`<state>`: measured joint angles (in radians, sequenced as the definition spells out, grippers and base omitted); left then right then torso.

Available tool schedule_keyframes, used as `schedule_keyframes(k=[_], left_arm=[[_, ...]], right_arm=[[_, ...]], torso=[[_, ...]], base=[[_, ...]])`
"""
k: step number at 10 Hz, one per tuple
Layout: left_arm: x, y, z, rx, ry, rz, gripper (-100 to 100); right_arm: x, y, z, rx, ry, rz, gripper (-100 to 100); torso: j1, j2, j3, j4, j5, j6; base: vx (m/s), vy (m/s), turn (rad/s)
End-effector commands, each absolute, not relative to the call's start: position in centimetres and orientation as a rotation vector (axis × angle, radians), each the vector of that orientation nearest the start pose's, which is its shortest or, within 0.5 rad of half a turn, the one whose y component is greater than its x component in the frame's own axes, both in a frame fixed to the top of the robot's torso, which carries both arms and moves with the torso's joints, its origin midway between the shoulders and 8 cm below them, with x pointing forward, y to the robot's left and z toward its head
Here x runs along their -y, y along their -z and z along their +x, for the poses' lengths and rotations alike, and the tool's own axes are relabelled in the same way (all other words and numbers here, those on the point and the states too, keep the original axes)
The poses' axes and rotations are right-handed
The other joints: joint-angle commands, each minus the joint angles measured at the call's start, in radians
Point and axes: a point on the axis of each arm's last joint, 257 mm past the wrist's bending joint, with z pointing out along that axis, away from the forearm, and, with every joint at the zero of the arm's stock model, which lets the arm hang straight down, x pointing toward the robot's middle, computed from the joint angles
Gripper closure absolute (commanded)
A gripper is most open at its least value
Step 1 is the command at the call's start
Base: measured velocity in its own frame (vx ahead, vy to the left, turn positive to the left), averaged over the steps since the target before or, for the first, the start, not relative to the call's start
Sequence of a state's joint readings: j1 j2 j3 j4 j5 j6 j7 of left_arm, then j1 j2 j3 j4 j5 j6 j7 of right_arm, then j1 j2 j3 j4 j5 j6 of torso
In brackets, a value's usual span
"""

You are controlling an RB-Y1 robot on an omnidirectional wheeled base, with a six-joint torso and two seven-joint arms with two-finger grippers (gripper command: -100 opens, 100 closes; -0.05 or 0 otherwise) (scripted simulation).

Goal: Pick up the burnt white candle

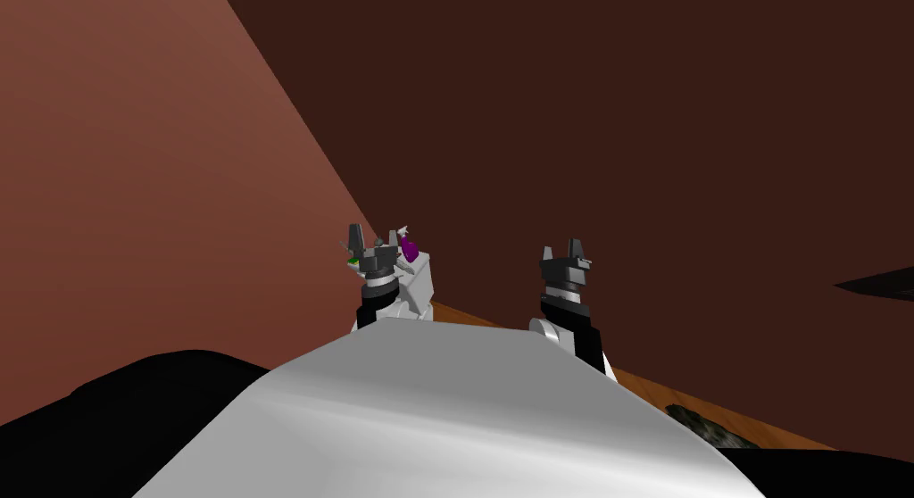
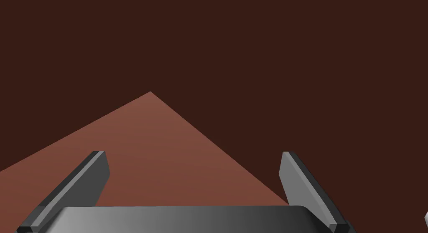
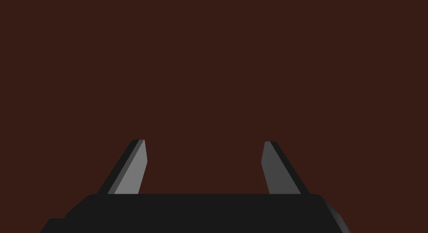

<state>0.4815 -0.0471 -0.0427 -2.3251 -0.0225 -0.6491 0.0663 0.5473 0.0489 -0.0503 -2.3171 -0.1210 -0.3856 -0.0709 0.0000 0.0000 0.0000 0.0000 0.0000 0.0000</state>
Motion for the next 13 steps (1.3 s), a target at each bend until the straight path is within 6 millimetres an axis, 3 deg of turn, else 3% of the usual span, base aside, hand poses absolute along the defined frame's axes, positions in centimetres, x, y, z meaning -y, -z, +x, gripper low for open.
schedule_keyframes(k=[1, 9, 13], left_arm=[[-25.9, -7.3, 31.0, -0.453, 1.436, -0.523, -100], [-27.4, -5.2, 33.2, -0.637, 1.376, -0.587, -100], [-29.1, -3.6, 34.4, -0.727, 1.325, -0.662, -100]], right_arm=[[32.1, -0.3, 34.3, -0.545, -1.348, 0.881, 0], [32.1, -0.3, 34.3, -0.545, -1.348, 0.881, 0], [32.1, -0.3, 34.3, -0.545, -1.348, 0.881, 0]], torso=[[0.0, 0.0, 0.0, 0.0, 0.0, 0.0], [0.002, 0.003, 0.002, 0.001, 0.0, 0.0], [0.003, 0.003, 0.002, 0.001, 0.001, 0.0]], base=[[-0.008, 0.008, -0.002], [-0.035, 0.032, -0.01], [-0.036, 0.036, -0.02]])
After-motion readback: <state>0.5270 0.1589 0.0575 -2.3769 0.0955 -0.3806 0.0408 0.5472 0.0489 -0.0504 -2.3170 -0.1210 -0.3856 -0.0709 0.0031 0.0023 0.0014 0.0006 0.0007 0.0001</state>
